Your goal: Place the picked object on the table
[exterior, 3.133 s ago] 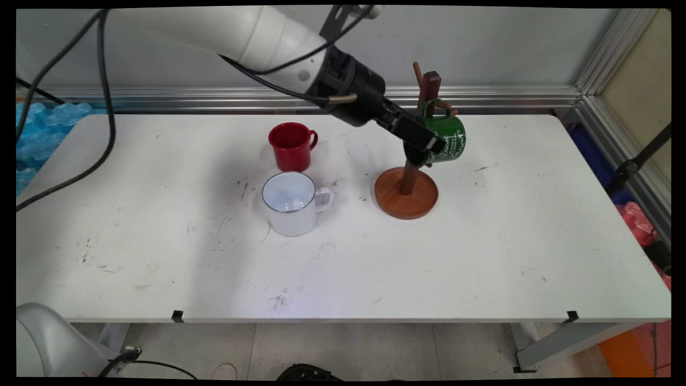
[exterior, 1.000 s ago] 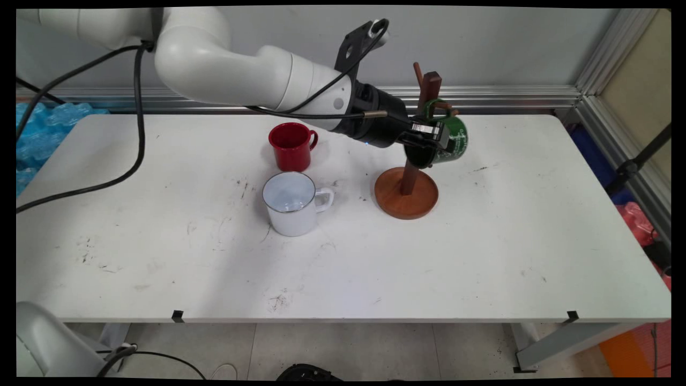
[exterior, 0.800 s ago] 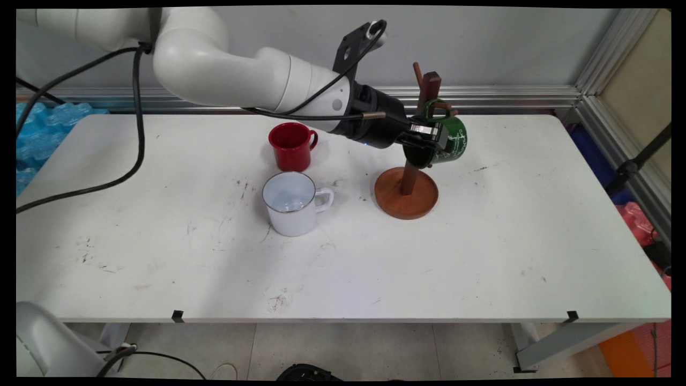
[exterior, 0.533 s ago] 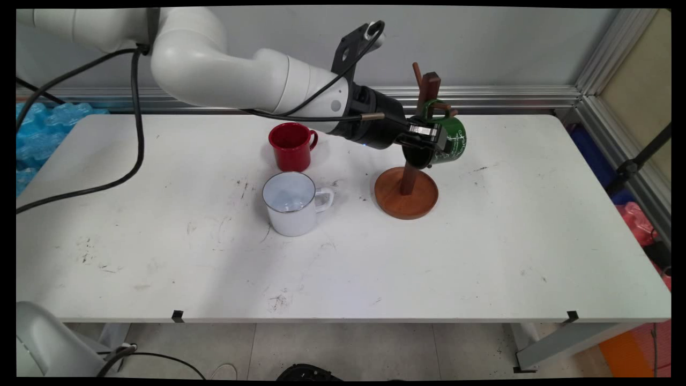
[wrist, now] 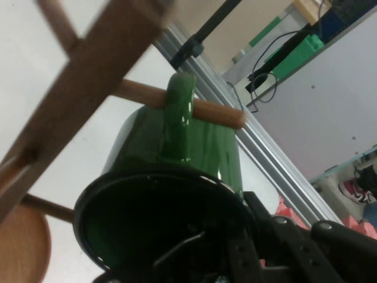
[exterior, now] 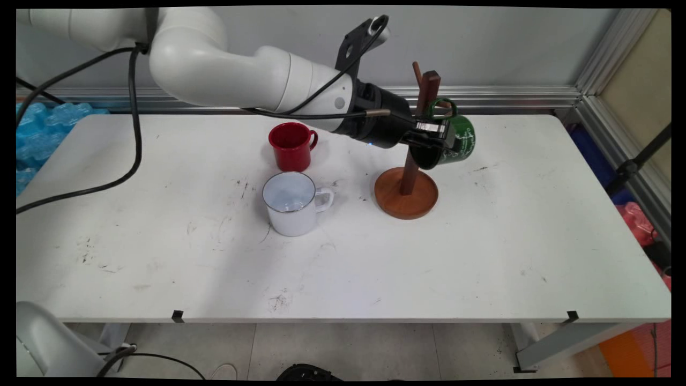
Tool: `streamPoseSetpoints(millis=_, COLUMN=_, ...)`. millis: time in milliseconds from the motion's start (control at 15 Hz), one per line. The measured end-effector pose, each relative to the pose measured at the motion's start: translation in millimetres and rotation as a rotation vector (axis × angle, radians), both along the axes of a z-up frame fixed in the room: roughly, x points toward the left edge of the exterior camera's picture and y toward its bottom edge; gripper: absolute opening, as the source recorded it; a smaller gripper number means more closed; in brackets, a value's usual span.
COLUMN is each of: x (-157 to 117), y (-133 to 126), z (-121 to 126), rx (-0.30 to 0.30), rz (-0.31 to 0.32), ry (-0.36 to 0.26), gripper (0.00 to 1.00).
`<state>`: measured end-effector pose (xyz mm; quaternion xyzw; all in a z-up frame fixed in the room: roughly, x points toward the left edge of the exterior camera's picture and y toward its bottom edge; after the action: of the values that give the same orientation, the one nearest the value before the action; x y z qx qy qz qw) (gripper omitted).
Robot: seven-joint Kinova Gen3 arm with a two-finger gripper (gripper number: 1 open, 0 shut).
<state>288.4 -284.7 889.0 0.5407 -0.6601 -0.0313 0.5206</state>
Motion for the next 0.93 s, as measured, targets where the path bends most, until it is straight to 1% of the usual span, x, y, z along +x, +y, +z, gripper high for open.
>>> streamPoseSetpoints(millis=467, x=-7, y=2, z=10, rx=-0.016, rz=-0.014, ry=0.020, gripper=0.00)
streamPoseSetpoints(millis=933, x=-13, y=13, z=14, rx=-0.011, rz=-0.043, ry=0.026, gripper=0.00)
